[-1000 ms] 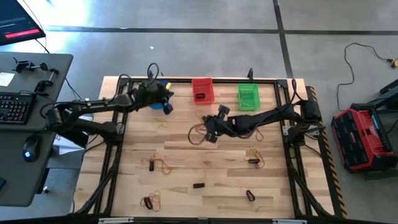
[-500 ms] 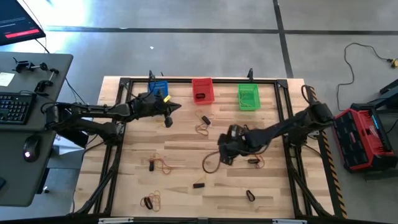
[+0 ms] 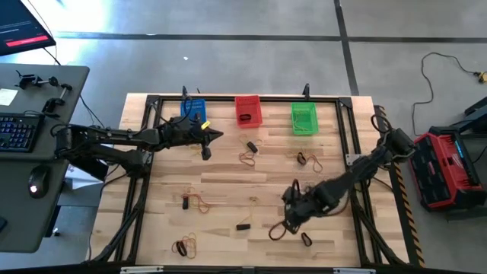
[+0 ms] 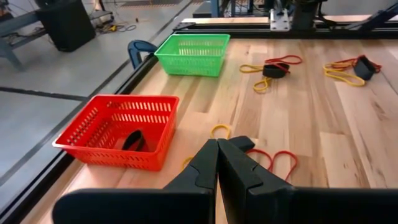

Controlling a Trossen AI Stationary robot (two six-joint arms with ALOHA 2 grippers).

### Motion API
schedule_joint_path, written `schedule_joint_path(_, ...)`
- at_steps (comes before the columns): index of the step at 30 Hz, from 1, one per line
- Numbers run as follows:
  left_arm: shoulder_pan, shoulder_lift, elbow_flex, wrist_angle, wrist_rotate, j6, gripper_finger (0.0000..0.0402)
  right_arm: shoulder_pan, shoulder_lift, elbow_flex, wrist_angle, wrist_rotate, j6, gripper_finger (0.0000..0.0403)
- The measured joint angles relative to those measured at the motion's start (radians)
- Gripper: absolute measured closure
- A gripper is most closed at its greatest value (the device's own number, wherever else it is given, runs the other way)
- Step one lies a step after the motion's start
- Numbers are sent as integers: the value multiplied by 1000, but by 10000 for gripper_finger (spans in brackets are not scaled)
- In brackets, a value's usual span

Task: Sort rubber bands into baskets
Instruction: Put the black rubber band into the red bin

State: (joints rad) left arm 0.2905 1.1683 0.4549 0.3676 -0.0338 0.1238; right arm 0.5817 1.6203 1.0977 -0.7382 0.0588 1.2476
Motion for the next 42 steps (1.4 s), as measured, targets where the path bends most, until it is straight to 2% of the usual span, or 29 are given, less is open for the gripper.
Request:
schedule_joint_path(5,0,0,0,4,0,1,401,58,0,0,-18,-62,175,304)
schedule_joint_path(10,0,0,0,4,7,-12,401,104,22,0,-34,-145,224,281)
schedule_joint_path(13,0,0,0,4,60,-21,401,108,35,0,-19,-159,245,279)
schedule_joint_path(17,0,0,0,3,194,-26,401,106,63,0,12,-182,263,279)
schedule_joint_path(22,-13,1,0,-4,314,-5,401,109,106,0,21,-267,290,279)
schedule_joint_path(31,-32,1,0,-4,314,26,401,109,159,0,24,-283,286,279)
schedule_joint_path(37,-32,1,0,-4,311,28,401,107,192,0,25,-306,223,281)
schedule_joint_path(42,-32,1,0,-4,303,28,401,106,193,0,24,-298,209,308)
